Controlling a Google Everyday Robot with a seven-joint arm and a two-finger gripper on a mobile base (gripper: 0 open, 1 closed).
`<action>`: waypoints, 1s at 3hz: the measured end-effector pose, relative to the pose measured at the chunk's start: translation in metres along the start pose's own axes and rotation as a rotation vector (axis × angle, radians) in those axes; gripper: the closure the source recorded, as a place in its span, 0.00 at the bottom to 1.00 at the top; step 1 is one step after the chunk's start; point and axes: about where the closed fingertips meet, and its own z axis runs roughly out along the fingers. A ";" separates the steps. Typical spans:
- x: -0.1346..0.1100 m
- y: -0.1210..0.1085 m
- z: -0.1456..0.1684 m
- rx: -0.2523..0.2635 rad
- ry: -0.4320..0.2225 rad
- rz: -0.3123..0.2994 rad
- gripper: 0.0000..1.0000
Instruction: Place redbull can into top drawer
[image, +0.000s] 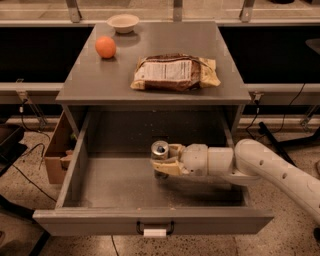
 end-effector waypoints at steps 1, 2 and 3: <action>0.000 0.000 0.000 0.000 0.000 0.000 0.77; 0.000 0.000 0.000 0.000 0.000 0.000 0.54; 0.000 0.000 0.000 0.000 0.000 0.000 0.30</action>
Offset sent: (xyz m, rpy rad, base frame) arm 0.0000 0.0000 0.0000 0.0000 0.0000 0.0000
